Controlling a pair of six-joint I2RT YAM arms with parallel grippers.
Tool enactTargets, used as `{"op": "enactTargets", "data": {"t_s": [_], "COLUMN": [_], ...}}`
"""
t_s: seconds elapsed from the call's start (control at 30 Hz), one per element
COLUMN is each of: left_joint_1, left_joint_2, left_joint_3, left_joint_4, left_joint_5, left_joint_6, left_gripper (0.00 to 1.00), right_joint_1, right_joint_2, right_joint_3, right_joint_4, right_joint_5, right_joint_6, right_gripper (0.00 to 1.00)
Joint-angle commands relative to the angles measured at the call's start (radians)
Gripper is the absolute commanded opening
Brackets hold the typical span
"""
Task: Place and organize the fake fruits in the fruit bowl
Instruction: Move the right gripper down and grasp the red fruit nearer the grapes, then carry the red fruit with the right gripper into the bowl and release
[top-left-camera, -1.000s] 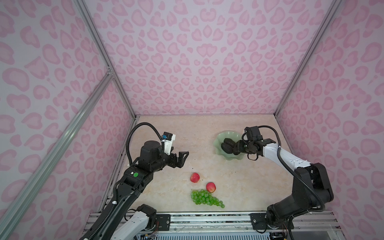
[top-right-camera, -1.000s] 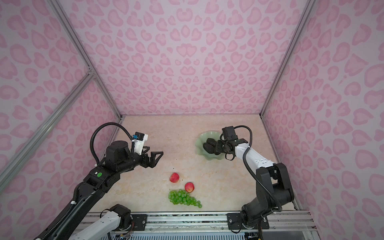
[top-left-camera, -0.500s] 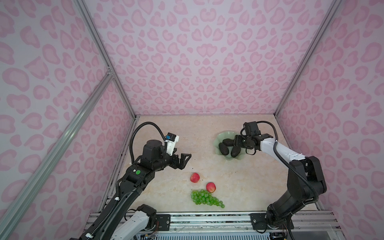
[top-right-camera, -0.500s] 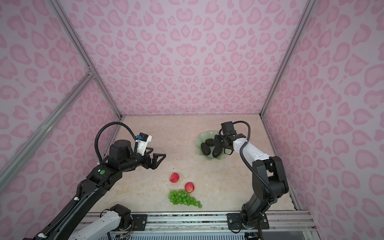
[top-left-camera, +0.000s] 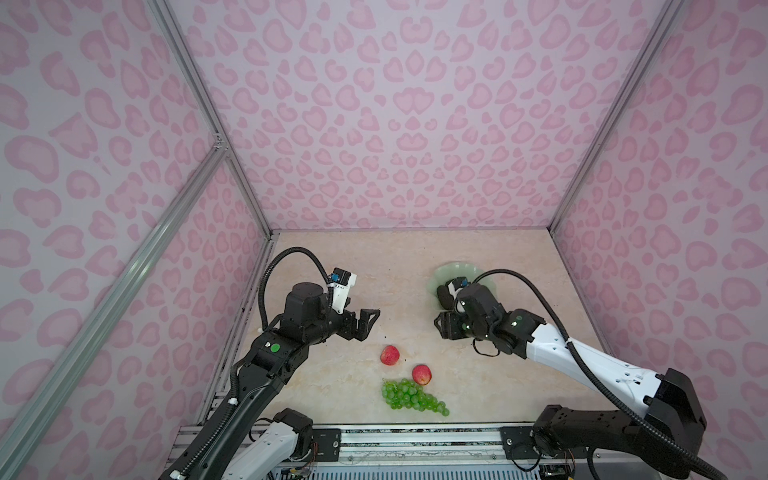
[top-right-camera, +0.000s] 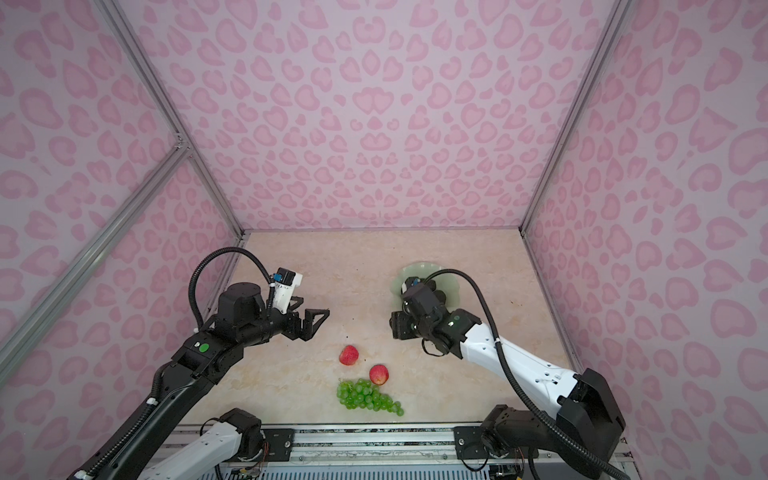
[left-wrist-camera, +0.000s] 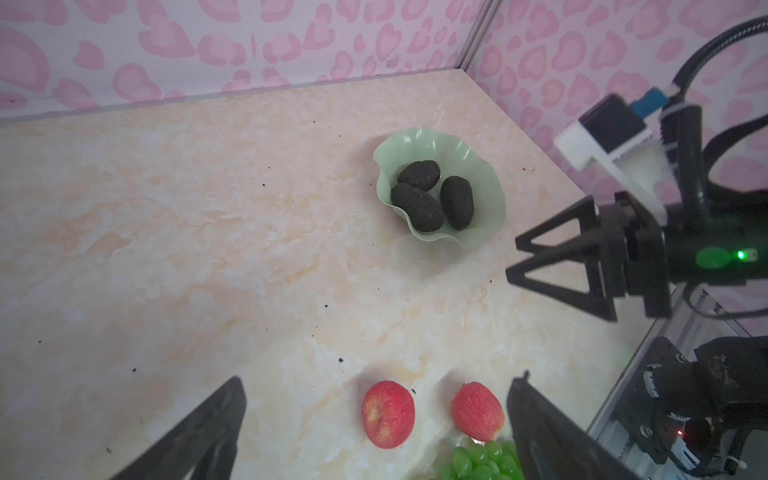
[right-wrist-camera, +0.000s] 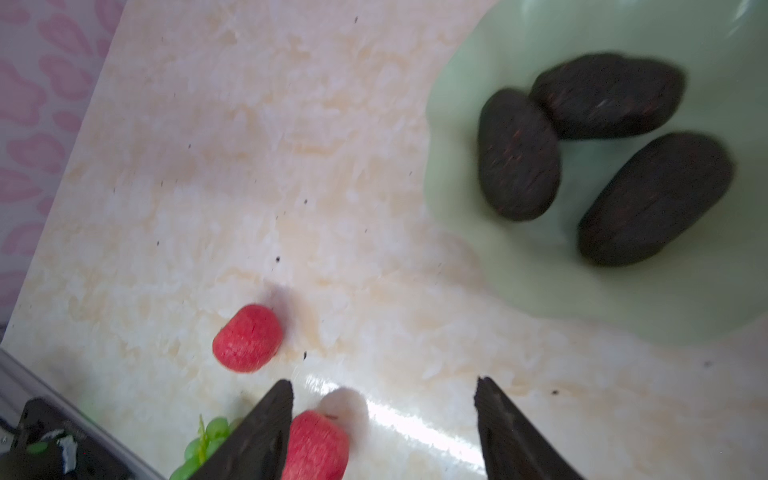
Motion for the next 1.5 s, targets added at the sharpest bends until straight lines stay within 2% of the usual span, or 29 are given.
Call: {"op": "enactTargets", "data": {"t_s": [0.0,0.1,0.27,0.53,0.9,1.07,1.2,1.27,1.37,1.47], "left_joint_1": [0.002,0.001,0.002,0.002,0.002,0.002,0.002,0.001,0.002,0.002], "left_joint_2": [0.0,0.0,0.005,-0.013,-0.008,-0.006,-0.002,0.0,0.001,-0.005], "left_joint_3": [0.001,0.0,-0.001,-0.005,-0.005,-0.004,-0.004,-0.005,-0.003,-0.006], "left_joint_4": [-0.005,-0.003,-0.009,-0.013,-0.014,-0.014,-0.014,-0.013,-0.013,-0.009], "left_joint_5": [0.028,0.034,0.03,0.016,0.013,0.011,0.016,0.022,0.038,0.04], "left_joint_6": [0.01,0.009,0.009,0.005,0.008,0.008,0.006,0.008,0.008,0.008], "left_gripper": [0.99,0.99,0.99,0.99,0.99,0.99,0.99,0.99,0.99,0.99], "right_joint_1": [0.133,0.221,0.29,0.311,0.304,0.298,0.286,0.259,0.16,0.04], "right_joint_2": [0.031,0.105,0.252,0.351,0.334,0.32,0.239,0.176,0.072,-0.012], "right_joint_3": [-0.034,-0.042,-0.019,-0.037,-0.041,-0.032,0.015,0.034,0.036,0.014], "right_joint_4": [0.013,0.057,0.104,0.154,0.117,0.094,-0.015,-0.069,-0.104,-0.05], "right_joint_5": [0.077,0.068,0.032,0.066,0.148,0.193,0.283,0.322,0.363,0.404], "right_joint_6": [0.187,0.25,0.275,0.307,0.322,0.317,0.276,0.239,0.165,0.062], "right_gripper": [0.71,0.71,0.71,0.67,0.55,0.39,0.33,0.32,0.32,0.31]}}
